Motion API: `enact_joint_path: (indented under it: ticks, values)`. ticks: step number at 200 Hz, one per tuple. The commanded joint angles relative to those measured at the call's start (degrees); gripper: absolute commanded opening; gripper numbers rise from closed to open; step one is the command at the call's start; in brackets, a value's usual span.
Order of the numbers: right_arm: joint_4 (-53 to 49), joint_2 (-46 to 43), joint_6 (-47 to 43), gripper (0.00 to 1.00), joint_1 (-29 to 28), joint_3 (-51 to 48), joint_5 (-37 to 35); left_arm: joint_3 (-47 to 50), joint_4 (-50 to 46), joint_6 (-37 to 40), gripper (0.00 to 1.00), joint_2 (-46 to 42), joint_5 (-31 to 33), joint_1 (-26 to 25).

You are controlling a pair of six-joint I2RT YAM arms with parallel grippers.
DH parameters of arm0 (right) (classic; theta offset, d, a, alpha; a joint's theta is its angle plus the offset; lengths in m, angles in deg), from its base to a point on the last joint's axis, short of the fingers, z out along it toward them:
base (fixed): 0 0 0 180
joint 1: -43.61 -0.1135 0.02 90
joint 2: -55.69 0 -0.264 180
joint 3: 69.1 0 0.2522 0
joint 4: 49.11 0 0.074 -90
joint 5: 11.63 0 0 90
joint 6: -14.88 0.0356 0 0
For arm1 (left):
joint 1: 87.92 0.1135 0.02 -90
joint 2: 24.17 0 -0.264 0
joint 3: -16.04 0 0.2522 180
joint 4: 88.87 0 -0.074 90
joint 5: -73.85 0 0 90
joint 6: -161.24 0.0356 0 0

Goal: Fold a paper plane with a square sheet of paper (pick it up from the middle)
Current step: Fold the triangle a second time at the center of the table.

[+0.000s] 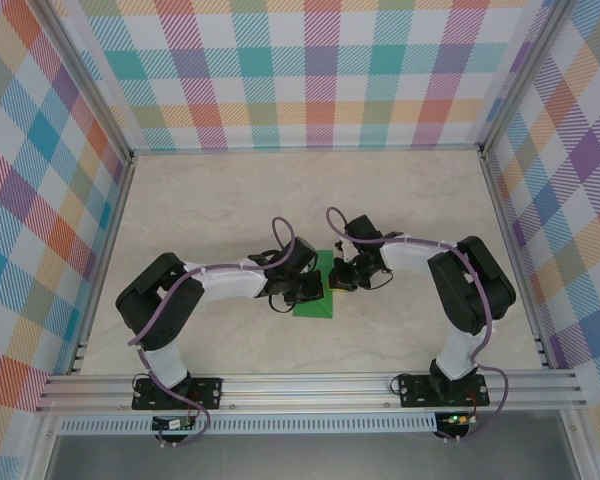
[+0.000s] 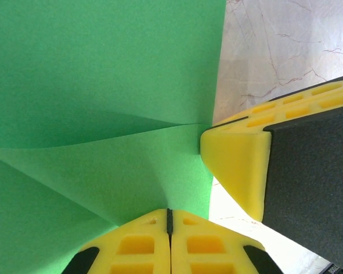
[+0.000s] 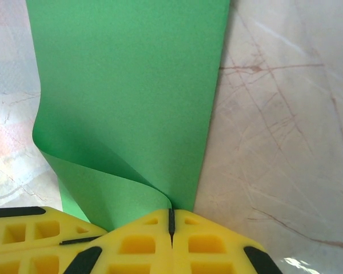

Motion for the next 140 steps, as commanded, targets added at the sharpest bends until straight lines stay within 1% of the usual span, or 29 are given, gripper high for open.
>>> enact_joint_path:
  ticks: [1,96,140]
  values:
    - [-1.16,1.12,-1.14,0.05,-0.42,1.75,0.45,0.25,0.04,1.0,0.05,0.79,0.07,0.2]
    - [-1.72,2.22,-1.18,0.06,-0.46,2.1,0.49,0.75,-0.72,0.85,0.05,1.02,0.99,0.19]
    - [-2.49,0.76,-0.83,0.06,-0.42,1.49,0.38,0.64,-1.19,1.15,0.05,0.91,1.26,0.15]
